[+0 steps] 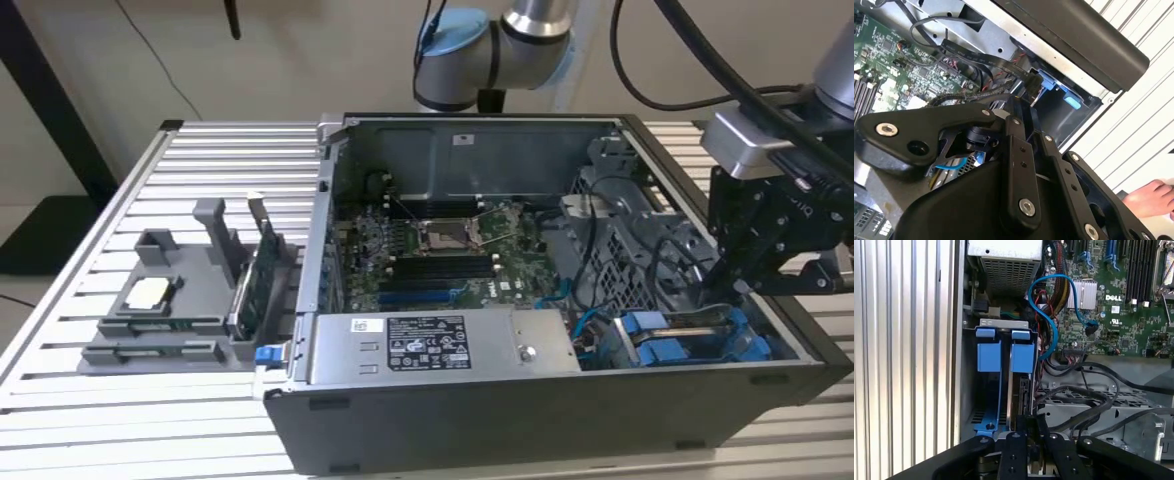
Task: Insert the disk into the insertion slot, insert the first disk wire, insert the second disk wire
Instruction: 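Insert the first disk wire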
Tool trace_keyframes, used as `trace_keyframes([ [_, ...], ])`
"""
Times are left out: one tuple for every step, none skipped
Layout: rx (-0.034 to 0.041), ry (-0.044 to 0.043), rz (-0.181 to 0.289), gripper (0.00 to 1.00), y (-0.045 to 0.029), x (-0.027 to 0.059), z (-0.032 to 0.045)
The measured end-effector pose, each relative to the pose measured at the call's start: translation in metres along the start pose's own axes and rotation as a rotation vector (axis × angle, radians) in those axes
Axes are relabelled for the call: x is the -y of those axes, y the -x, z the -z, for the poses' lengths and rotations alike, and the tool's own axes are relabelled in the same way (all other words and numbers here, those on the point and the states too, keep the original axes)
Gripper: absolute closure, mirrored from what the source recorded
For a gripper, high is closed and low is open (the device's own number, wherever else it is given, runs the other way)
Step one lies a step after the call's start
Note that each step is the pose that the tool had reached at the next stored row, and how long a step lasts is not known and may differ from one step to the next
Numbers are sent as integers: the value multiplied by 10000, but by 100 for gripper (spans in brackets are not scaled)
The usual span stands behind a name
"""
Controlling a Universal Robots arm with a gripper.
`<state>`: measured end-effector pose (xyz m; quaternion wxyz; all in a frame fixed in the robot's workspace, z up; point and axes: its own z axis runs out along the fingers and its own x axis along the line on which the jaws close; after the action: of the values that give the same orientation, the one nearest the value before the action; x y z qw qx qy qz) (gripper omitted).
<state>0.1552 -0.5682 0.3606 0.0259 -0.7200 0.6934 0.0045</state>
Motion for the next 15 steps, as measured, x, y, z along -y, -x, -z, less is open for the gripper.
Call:
trace_keyframes([
  [1,0,0,81,-1,0,0],
  [6,0,-1,81,-3,1,-3],
  [13,0,1,81,-5,4,-7],
  [21,-1,0,81,-7,4,-13],
  [38,-2,-2,81,-10,4,-18],
  [86,-3,-4,81,-16,5,-25],
  [144,-5,-5,81,-23,5,-32],
  [189,-7,-5,81,-36,6,-40],
  [218,-8,-6,81,-57,7,-46],
  [239,-9,-7,81,-77,6,-52],
  [252,-9,-7,81,-91,6,-59],
  [266,-10,-7,81,-97,5,-68],
  [299,-11,-8,81,-99,5,-80],
  [334,-13,-10,81,-99,4,-89],
  [366,-14,-11,81,-100,4,-97],
])
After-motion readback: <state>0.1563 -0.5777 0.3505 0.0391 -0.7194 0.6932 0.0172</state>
